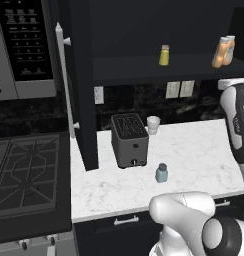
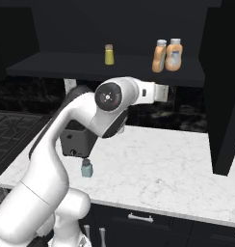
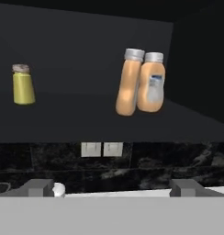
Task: Put the shaker and condiment bottle from the counter next to their counterparts in the cabinet.
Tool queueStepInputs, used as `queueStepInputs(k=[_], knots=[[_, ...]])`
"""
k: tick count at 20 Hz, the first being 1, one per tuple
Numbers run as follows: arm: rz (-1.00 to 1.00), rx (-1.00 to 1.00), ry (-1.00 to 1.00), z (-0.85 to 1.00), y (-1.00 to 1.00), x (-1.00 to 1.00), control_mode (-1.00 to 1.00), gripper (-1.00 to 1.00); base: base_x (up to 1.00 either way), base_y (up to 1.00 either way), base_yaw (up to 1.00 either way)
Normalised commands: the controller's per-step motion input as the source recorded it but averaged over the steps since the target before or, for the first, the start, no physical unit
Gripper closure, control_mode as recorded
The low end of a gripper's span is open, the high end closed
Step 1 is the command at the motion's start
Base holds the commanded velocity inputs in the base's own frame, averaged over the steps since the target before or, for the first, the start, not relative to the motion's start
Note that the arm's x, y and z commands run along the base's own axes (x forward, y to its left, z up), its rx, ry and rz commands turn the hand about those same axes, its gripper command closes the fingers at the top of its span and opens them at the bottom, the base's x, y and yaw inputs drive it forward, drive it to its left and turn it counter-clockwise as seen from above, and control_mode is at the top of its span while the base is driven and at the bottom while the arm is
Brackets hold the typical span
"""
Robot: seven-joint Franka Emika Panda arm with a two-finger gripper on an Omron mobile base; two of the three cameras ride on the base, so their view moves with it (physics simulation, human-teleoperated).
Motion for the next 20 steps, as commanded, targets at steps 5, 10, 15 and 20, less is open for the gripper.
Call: queueStepInputs(k=[5,10,15,20], knots=[[0.08,0.0,0.01,-0.22,0.27,-0.34,-1.0,-1.0,0.0,0.0,0.0],[0.05,0.01,0.0,-0.28,0.11,-0.51,-1.0,-1.0,0.0,0.0,0.0],[0.01,0.02,0.0,-0.33,0.1,-0.56,-1.0,-1.0,0.0,0.0,0.0],[0.05,0.0,0.0,-0.37,0.2,-0.44,-1.0,-1.0,0.0,0.0,0.0]])
